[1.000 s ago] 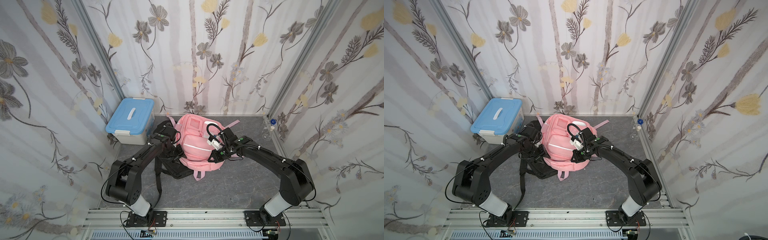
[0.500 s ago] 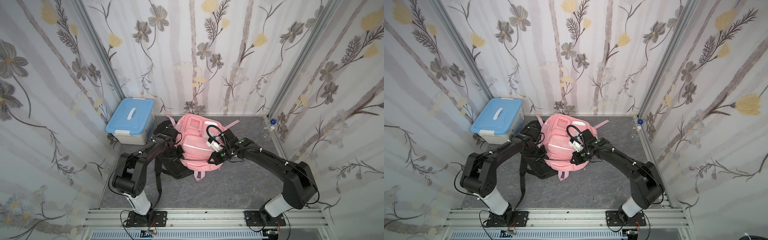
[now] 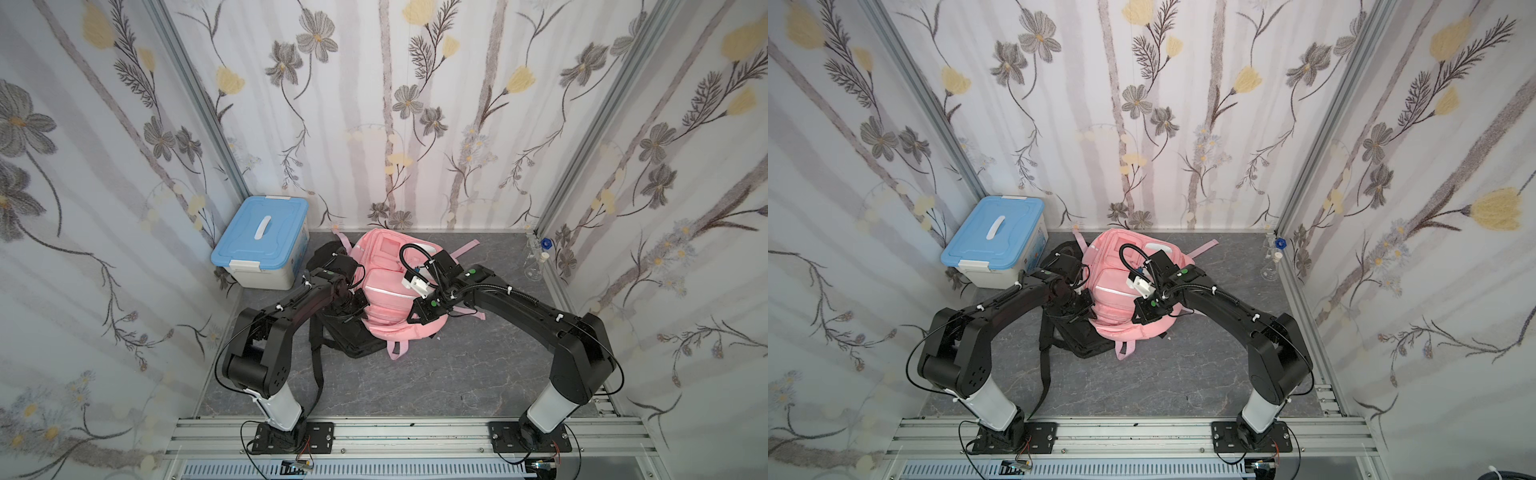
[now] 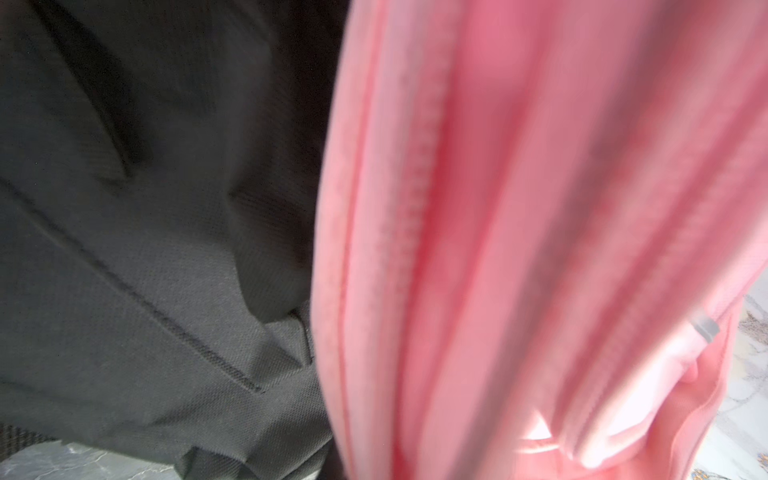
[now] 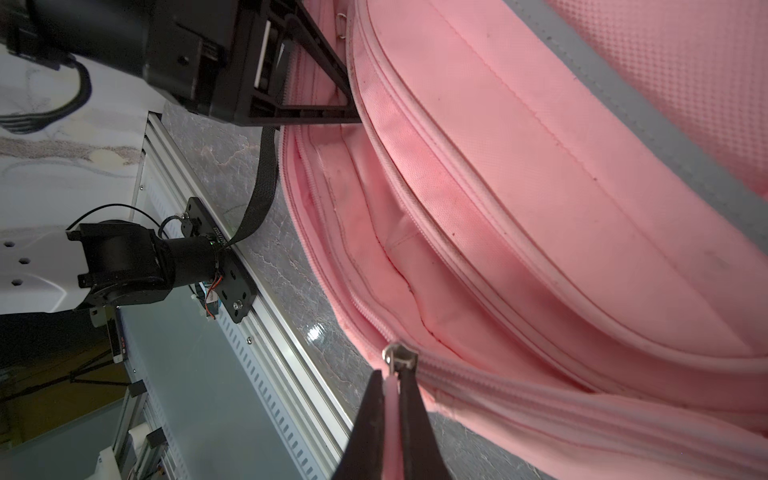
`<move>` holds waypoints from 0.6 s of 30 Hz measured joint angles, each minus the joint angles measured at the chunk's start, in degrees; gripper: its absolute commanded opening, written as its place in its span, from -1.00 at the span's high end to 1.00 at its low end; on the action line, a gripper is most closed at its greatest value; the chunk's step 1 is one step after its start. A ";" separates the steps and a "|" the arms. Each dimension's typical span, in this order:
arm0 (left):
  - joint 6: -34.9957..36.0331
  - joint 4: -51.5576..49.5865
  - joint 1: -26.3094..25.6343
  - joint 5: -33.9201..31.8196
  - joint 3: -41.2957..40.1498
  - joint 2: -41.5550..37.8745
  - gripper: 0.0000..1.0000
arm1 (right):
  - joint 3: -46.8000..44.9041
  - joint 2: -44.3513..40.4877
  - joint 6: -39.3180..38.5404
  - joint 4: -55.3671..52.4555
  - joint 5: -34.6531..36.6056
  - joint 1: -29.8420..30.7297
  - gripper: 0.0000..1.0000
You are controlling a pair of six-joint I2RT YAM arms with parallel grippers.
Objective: Zip up the backpack
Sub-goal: Zip the zipper on the backpack.
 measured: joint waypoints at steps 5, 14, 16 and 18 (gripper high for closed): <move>-0.87 2.56 -0.22 -0.52 -2.45 -1.60 1.00 | 4.02 3.19 2.51 -2.93 0.81 1.73 1.00; -2.86 6.93 -0.42 -1.68 -6.29 -4.26 1.00 | 12.55 6.80 7.93 -7.08 2.01 4.72 1.00; -2.99 7.39 -0.42 -1.86 -6.56 -4.33 1.00 | 14.86 9.33 8.31 -8.13 2.32 5.60 1.00; -3.10 7.58 -0.50 -2.14 -6.75 -4.44 1.00 | 16.41 11.43 9.40 -9.09 2.49 6.38 1.00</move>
